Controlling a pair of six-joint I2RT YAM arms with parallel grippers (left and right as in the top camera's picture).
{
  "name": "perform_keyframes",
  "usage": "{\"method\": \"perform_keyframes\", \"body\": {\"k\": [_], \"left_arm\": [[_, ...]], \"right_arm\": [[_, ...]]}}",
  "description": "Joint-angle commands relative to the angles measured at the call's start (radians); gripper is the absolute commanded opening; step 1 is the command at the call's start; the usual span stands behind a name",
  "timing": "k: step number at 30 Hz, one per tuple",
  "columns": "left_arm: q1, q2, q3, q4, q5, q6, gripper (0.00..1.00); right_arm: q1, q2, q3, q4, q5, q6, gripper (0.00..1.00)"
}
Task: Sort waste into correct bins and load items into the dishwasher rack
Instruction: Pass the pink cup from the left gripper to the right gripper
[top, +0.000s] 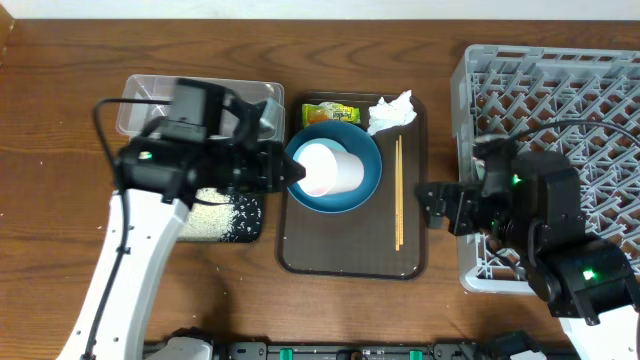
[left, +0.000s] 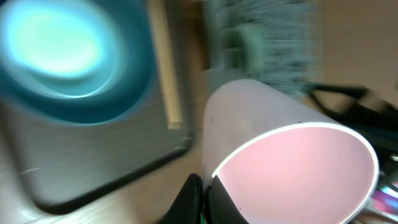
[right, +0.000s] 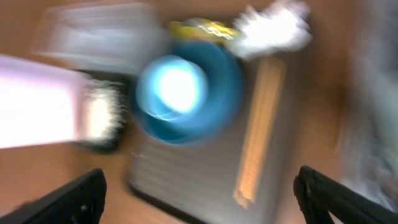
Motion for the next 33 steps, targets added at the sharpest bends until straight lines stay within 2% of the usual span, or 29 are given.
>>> {"method": "perform_keyframes", "body": {"k": [1, 4, 7, 12, 14, 16, 18, 21, 27, 30, 31, 33], "left_arm": [[0.071, 0.006, 0.013, -0.016, 0.443, 0.147, 0.06], [0.087, 0.006, 0.013, -0.021, 0.566, 0.185, 0.06], [0.087, 0.006, 0.013, -0.021, 0.65, 0.198, 0.06], [0.087, 0.006, 0.013, -0.021, 0.673, 0.198, 0.06], [0.087, 0.006, 0.013, -0.021, 0.673, 0.198, 0.06], [0.087, 0.006, 0.013, -0.021, 0.673, 0.198, 0.06], [0.087, 0.006, 0.013, -0.021, 0.673, 0.198, 0.06], [0.087, 0.006, 0.013, -0.02, 0.67, 0.198, 0.06], [0.087, 0.006, 0.013, -0.021, 0.67, 0.198, 0.06], [0.087, 0.006, 0.013, -0.021, 0.67, 0.198, 0.06], [0.087, 0.006, 0.013, -0.021, 0.67, 0.198, 0.06], [0.087, 0.006, 0.013, -0.02, 0.669, 0.198, 0.06]], "right_arm": [[-0.007, 0.01, 0.012, 0.116, -0.396, -0.14, 0.96], [-0.007, 0.031, 0.012, 0.233, -0.599, -0.229, 0.96], [-0.006, 0.061, 0.012, 0.297, -0.704, -0.254, 0.96], [-0.006, 0.1, 0.012, 0.406, -0.861, -0.254, 0.98], [-0.006, 0.109, 0.012, 0.471, -0.919, -0.24, 0.96], [0.002, 0.114, 0.012, 0.517, -0.919, -0.204, 0.95], [0.02, 0.119, 0.012, 0.563, -0.918, -0.18, 0.89], [0.054, 0.127, 0.012, 0.616, -0.907, -0.143, 0.86], [0.124, 0.14, 0.012, 0.643, -0.85, -0.14, 0.74], [0.138, 0.14, 0.012, 0.644, -0.817, -0.133, 0.67], [0.138, 0.14, 0.012, 0.644, -0.803, -0.128, 0.61], [0.135, 0.139, 0.012, 0.643, -0.775, -0.122, 0.55]]}}
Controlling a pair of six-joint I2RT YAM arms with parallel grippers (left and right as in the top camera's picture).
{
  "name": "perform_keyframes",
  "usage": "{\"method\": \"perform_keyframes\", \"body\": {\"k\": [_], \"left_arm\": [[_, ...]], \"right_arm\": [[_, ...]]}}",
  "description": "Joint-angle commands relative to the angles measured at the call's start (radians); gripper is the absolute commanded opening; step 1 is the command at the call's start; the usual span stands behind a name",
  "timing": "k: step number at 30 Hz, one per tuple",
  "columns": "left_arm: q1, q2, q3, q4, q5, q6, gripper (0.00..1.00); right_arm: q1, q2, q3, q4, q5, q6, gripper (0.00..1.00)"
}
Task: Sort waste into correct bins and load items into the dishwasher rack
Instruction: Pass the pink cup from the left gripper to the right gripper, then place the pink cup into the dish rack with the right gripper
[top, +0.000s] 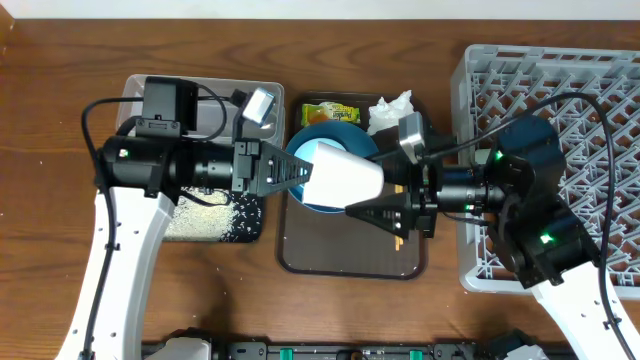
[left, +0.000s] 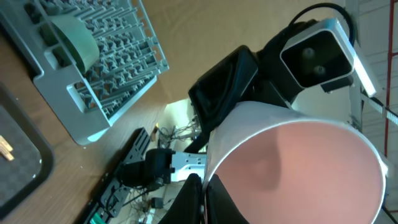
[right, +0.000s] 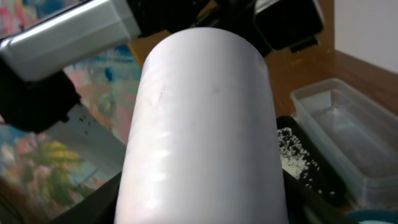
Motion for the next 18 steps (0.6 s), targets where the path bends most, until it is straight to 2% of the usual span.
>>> {"method": "perform_keyframes", "body": {"k": [1, 2, 3, 5, 8, 10, 13, 15, 18], "left_arm": [[0.001, 0.001, 0.013, 0.001, 0.009, 0.013, 0.09], [0.001, 0.001, 0.013, 0.001, 0.004, 0.012, 0.13], [0.002, 0.001, 0.013, 0.001, -0.009, 0.012, 0.24], [0.002, 0.001, 0.013, 0.0, -0.056, 0.012, 0.62], [0.006, 0.001, 0.013, -0.002, -0.195, 0.012, 0.81], [0.018, 0.001, 0.013, -0.022, -0.337, 0.012, 0.84], [0.047, -0.001, 0.013, -0.088, -0.663, 0.002, 0.86], [0.073, -0.004, 0.013, -0.14, -0.914, -0.038, 0.87], [0.126, -0.01, 0.013, -0.201, -1.167, -0.112, 0.88]], "right_arm": [[0.012, -0.009, 0.01, 0.002, 0.03, 0.013, 0.55], [0.005, -0.013, 0.01, 0.001, 0.034, 0.013, 0.54], [-0.003, -0.018, 0.01, -0.002, 0.039, 0.013, 0.54], [-0.03, -0.038, 0.01, -0.017, 0.053, 0.013, 0.53], [-0.093, -0.085, 0.01, -0.115, 0.138, 0.013, 0.52], [-0.145, -0.123, 0.01, -0.233, 0.253, 0.018, 0.5], [-0.243, -0.19, 0.01, -0.452, 0.464, 0.057, 0.48], [-0.315, -0.236, 0.01, -0.606, 0.625, 0.087, 0.5], [-0.414, -0.291, 0.01, -0.796, 0.845, 0.115, 0.5]]}}
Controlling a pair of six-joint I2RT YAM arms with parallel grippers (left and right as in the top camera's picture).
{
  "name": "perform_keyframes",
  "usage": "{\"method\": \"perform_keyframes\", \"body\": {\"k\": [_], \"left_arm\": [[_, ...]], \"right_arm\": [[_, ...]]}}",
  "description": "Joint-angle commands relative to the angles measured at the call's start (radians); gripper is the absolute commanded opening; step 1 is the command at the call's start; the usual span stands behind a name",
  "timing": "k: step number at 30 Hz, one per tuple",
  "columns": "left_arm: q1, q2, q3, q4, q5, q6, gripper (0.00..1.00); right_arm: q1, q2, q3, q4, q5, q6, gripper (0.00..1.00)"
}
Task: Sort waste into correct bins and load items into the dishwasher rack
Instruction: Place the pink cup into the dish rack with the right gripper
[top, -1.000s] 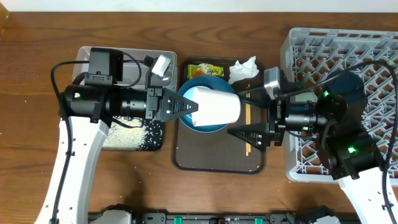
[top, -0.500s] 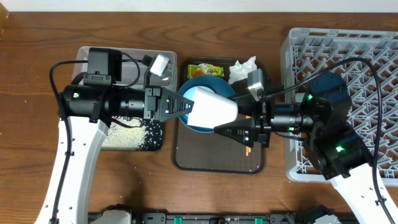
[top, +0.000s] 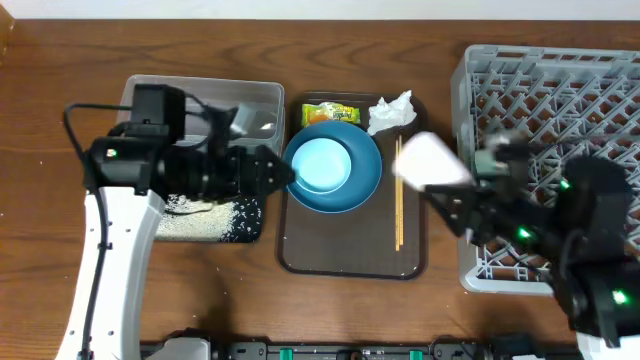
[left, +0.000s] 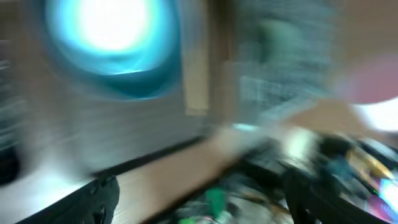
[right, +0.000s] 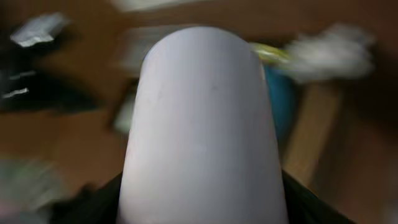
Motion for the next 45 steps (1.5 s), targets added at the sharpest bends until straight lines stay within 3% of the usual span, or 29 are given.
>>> {"method": "perform_keyframes", "body": {"k": [1, 6, 9, 17, 26, 38, 39, 42, 45], "left_arm": [[0.063, -0.012, 0.012, -0.044, -0.468, -0.087, 0.87], [0.142, -0.012, 0.012, -0.075, -0.573, -0.089, 0.89], [0.156, -0.012, 0.012, -0.073, -0.588, -0.089, 0.93], [0.156, -0.012, 0.012, -0.073, -0.588, -0.089, 0.94], [0.156, -0.012, 0.012, -0.073, -0.588, -0.089, 0.94], [0.156, -0.012, 0.012, -0.073, -0.588, -0.089, 0.95], [0.156, -0.012, 0.012, -0.073, -0.588, -0.089, 0.95], [0.156, -0.012, 0.012, -0.073, -0.588, -0.089, 0.95], [0.156, -0.012, 0.012, -0.073, -0.588, -0.089, 0.95]], "right_arm": [[-0.103, -0.058, 0.007, -0.129, 0.379, 0.054, 0.5], [-0.245, -0.077, 0.007, -0.348, 0.715, 0.137, 0.5], [-0.308, -0.064, 0.007, -0.381, 0.821, 0.152, 0.5], [-0.439, 0.065, 0.007, -0.319, 0.748, 0.183, 0.47], [-0.454, 0.245, 0.008, -0.269, 0.614, 0.179, 0.5], [-0.538, 0.397, 0.008, -0.254, 0.63, 0.179, 0.54], [-0.55, 0.412, 0.008, -0.253, 0.631, 0.179, 0.57], [-0.582, 0.448, 0.008, -0.239, 0.58, 0.138, 0.82], [-0.589, 0.449, 0.022, -0.225, 0.401, 0.059, 0.92]]}}
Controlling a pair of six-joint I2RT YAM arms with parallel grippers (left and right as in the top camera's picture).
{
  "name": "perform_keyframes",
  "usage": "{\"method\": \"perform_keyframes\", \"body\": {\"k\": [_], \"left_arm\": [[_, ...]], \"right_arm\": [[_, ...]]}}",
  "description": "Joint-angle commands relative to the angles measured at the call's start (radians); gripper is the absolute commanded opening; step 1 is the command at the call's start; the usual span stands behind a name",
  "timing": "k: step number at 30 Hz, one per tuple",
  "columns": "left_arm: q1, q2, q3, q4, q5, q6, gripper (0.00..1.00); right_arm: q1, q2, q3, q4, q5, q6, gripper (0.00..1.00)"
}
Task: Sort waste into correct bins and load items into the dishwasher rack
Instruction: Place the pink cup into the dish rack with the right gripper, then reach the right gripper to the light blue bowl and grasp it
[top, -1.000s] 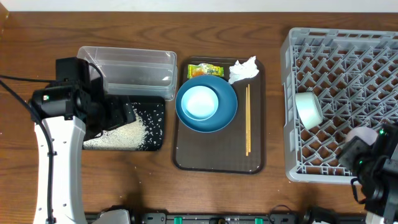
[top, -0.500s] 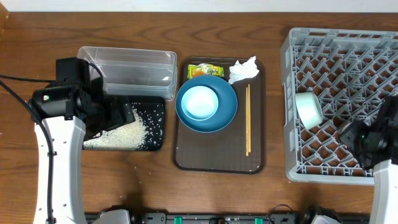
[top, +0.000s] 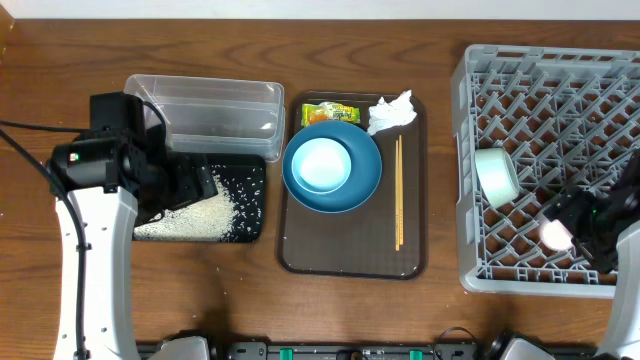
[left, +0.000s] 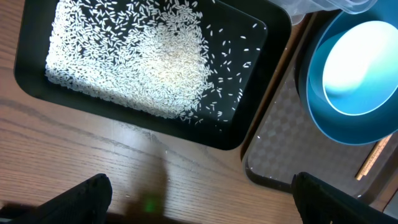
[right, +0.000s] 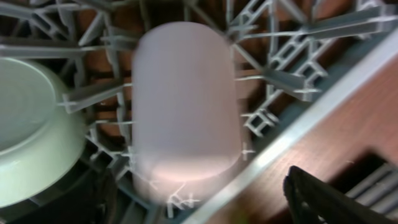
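Note:
A white cup (right: 185, 106) lies in the front part of the grey dishwasher rack (top: 467, 272), beside a pale green bowl (top: 495, 175). My right gripper (right: 199, 200) hovers over the cup (top: 555, 232), open, its fingers wide of the cup's sides. Open and empty, my left gripper (left: 199, 205) hangs over the wood just in front of the black tray of rice (left: 43, 93). On the brown tray (top: 350, 258) are a blue bowl (top: 331, 165), chopsticks (top: 399, 190), a yellow-green packet (top: 331, 113) and a crumpled tissue (top: 392, 112).
A clear plastic container (top: 215, 105) stands behind the black rice tray (top: 252, 228). Loose rice grains are scattered over that tray's right half. The rack fills the table's right side up to the edge.
The right gripper held the cup in the air between tray and rack; now the cup lies in the rack and the gripper is open. The left arm has drawn back over the rice tray.
My left gripper held the white cup over the blue bowl while the right stood open by the rack. Then both grippers met at the cup above the tray. Then the right one had it alone, the left open. Now the cup is in the rack.

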Motion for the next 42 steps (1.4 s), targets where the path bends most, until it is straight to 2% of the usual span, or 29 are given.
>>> {"method": "perform_keyframes", "body": {"k": [1, 4, 9, 15, 19, 22, 26, 30, 33, 42], "left_arm": [[0.003, -0.011, 0.012, -0.003, -0.016, -0.004, 0.95], [0.003, -0.011, 0.012, -0.003, -0.016, -0.004, 0.95], [0.003, -0.011, 0.012, -0.003, -0.016, -0.004, 0.95], [0.003, -0.011, 0.012, -0.003, -0.016, -0.004, 0.95], [0.003, -0.011, 0.012, -0.003, -0.016, -0.004, 0.95], [0.003, -0.011, 0.012, -0.003, -0.016, -0.004, 0.95], [0.003, -0.011, 0.012, -0.003, -0.016, -0.004, 0.95], [0.003, -0.011, 0.012, -0.003, -0.016, -0.004, 0.95], [0.003, -0.011, 0.012, -0.003, -0.016, -0.004, 0.95], [0.003, -0.011, 0.012, -0.003, -0.016, -0.004, 0.95]], "right_arm": [[-0.008, -0.009, 0.036, 0.007, -0.192, -0.079, 0.96], [0.007, -0.038, 0.079, 0.003, -0.243, -0.1, 0.99], [0.116, -0.152, 0.159, -0.008, -0.405, -0.19, 0.97], [0.421, -0.273, 0.169, 0.017, -0.367, -0.164, 0.78], [0.64, -0.251, 0.163, 0.019, -0.276, -0.128, 0.72], [0.804, -0.191, 0.162, 0.055, -0.182, -0.087, 0.72], [0.942, -0.073, 0.162, 0.155, -0.084, -0.015, 0.69], [0.967, 0.043, 0.162, 0.257, -0.06, 0.032, 0.63], [0.973, 0.134, 0.162, 0.391, -0.141, 0.027, 0.59], [1.059, 0.459, 0.162, 0.697, -0.141, 0.027, 0.58]]}}
